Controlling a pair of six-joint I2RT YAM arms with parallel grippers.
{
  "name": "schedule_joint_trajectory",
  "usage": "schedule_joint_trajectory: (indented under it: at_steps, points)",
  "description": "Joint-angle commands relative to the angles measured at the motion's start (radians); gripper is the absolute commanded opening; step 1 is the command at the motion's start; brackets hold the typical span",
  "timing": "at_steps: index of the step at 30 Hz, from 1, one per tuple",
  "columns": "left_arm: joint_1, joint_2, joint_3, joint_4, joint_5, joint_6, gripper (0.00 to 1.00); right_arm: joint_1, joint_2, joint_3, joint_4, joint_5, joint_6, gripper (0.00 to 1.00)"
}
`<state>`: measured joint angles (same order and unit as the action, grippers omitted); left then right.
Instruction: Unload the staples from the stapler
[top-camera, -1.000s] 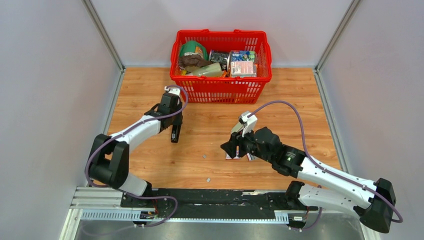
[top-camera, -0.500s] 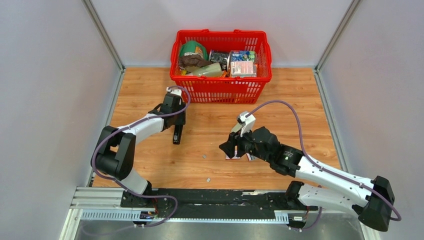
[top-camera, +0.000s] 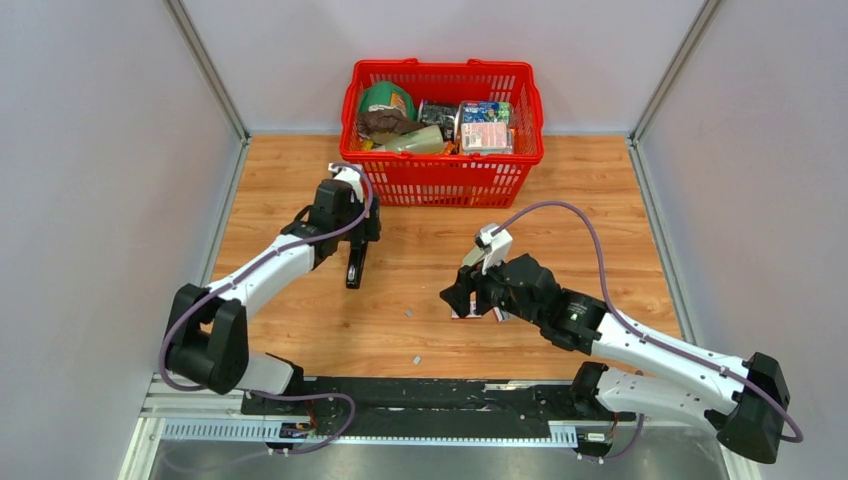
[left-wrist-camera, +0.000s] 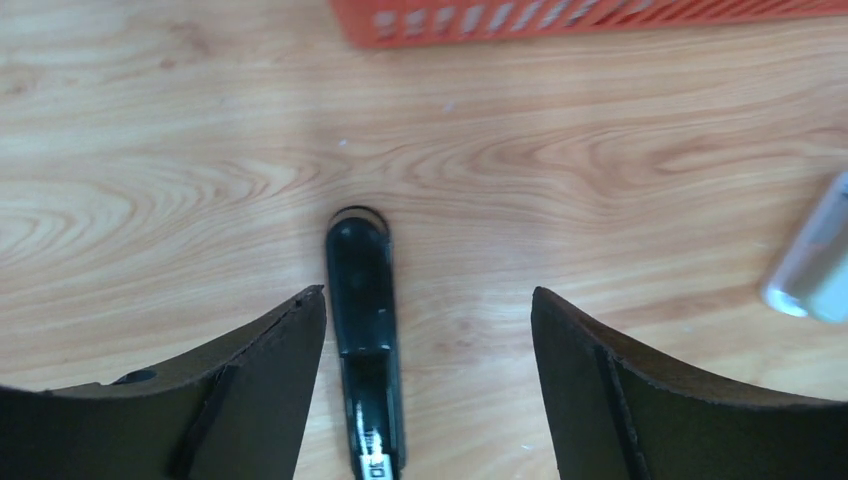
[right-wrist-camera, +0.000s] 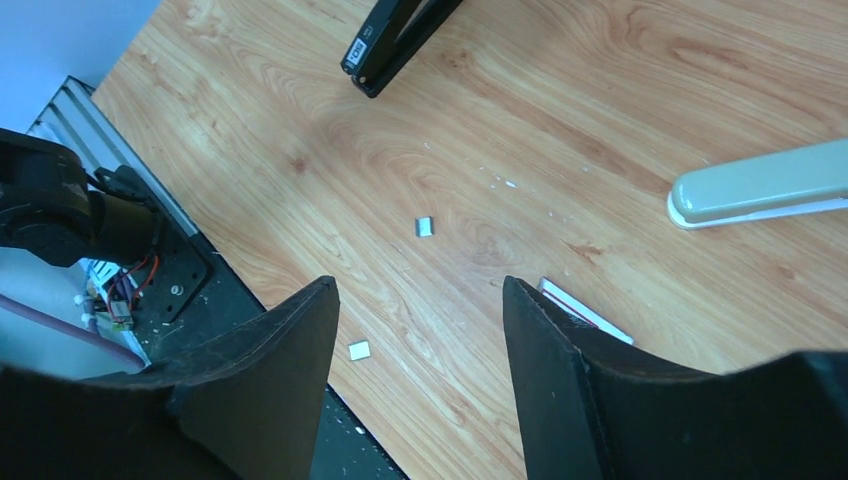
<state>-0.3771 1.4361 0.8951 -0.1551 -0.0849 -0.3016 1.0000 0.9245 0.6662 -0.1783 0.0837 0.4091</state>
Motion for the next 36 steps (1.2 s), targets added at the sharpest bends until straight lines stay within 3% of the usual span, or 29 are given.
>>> schedule_joint_trajectory:
  at_steps: [1, 7, 14, 24, 36]
  points:
    - [-0.08, -0.086, 0.053, -0.059, 0.073, 0.062, 0.82, 0.002, -0.053, 0.041, -0.05, 0.082, -0.041, 0.66]
    - [-0.23, -0.129, 0.082, -0.04, 0.069, 0.111, 0.82, -0.026, -0.134, 0.059, -0.148, 0.181, -0.058, 0.72]
    - [-0.358, 0.033, 0.171, 0.008, 0.088, 0.15, 0.83, -0.101, -0.225, 0.062, -0.274, 0.266, -0.046, 0.77]
    - [-0.433, 0.316, 0.344, 0.115, 0.134, 0.216, 0.81, -0.133, -0.349, 0.032, -0.357, 0.327, 0.026, 0.8]
    - [-0.499, 0.601, 0.556, 0.138, 0.149, 0.291, 0.8, -0.136, -0.354, -0.008, -0.328, 0.245, 0.059, 0.82]
